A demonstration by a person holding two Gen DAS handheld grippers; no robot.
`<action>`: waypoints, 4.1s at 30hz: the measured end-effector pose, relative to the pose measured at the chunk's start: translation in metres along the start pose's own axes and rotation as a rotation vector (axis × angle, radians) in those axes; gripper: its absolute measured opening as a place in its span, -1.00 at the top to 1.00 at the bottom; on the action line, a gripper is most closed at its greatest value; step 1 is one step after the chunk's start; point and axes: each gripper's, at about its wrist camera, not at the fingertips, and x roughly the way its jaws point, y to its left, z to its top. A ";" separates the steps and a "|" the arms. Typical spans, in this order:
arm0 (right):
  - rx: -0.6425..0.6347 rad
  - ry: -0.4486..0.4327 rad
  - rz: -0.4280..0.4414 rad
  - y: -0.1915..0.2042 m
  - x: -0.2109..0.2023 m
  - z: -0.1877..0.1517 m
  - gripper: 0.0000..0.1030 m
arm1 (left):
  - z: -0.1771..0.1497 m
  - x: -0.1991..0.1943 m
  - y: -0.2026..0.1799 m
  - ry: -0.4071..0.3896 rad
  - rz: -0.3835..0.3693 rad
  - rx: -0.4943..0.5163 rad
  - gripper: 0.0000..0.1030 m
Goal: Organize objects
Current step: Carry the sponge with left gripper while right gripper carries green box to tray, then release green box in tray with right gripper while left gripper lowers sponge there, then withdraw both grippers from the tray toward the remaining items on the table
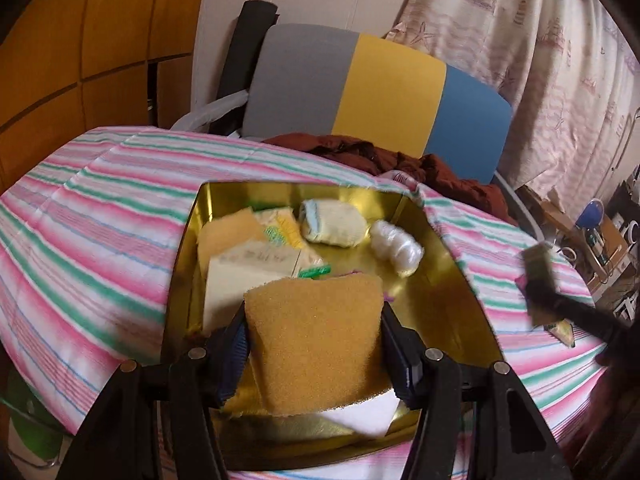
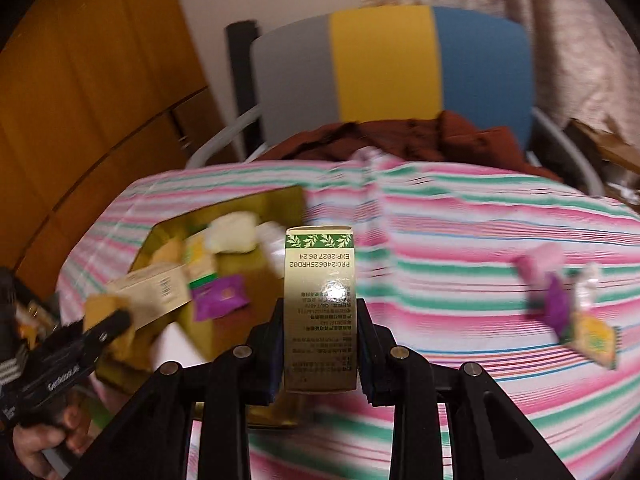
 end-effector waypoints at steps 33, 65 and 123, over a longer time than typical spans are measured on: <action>-0.050 0.039 -0.005 0.045 0.035 -0.018 -0.28 | 0.027 0.025 -0.018 -0.014 0.068 0.069 -0.33; -0.041 -0.081 -0.104 0.038 0.008 -0.039 -0.99 | -0.001 0.010 0.006 0.006 0.047 -0.003 -0.60; -0.013 -0.105 -0.159 0.017 -0.020 -0.045 -0.99 | -0.003 -0.019 -0.035 -0.054 0.099 0.144 -0.44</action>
